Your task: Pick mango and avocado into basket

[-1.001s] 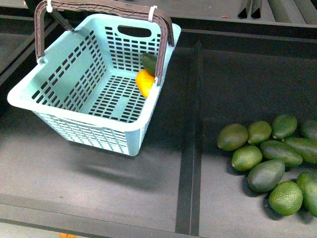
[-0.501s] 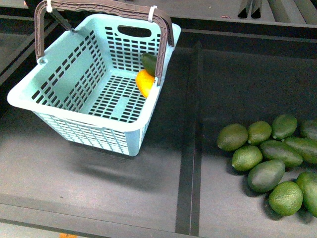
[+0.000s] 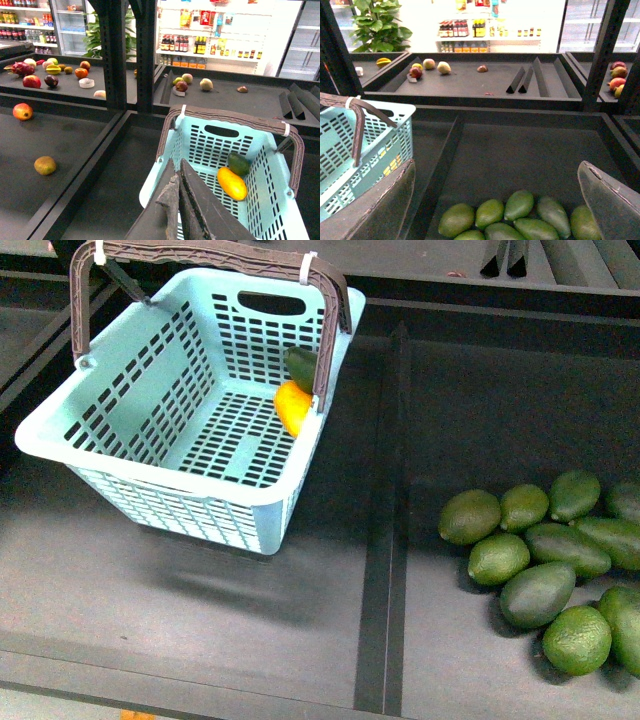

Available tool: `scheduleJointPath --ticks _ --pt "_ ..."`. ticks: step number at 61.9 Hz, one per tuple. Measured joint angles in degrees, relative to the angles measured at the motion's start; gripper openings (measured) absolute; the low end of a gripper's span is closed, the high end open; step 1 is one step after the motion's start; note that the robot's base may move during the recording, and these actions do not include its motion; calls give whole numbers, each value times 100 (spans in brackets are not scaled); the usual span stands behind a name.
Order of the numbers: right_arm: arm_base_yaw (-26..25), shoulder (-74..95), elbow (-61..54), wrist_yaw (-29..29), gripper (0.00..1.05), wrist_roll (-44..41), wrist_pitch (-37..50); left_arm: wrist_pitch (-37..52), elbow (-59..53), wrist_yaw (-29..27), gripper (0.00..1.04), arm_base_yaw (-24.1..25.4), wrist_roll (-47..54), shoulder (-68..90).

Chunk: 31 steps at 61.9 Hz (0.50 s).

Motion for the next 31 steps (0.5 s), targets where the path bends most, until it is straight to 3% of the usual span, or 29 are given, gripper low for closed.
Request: scheduleJointPath --ticks 18,23,31 --pt "0 0 0 0 96 0 0 -636 0 0 2 -2 0 -634" --pt "0 0 0 2 96 0 0 -1554 0 -2 2 0 2 -1399" --pt "0 0 0 0 96 0 0 -1631 0 -2 2 0 2 -1604"
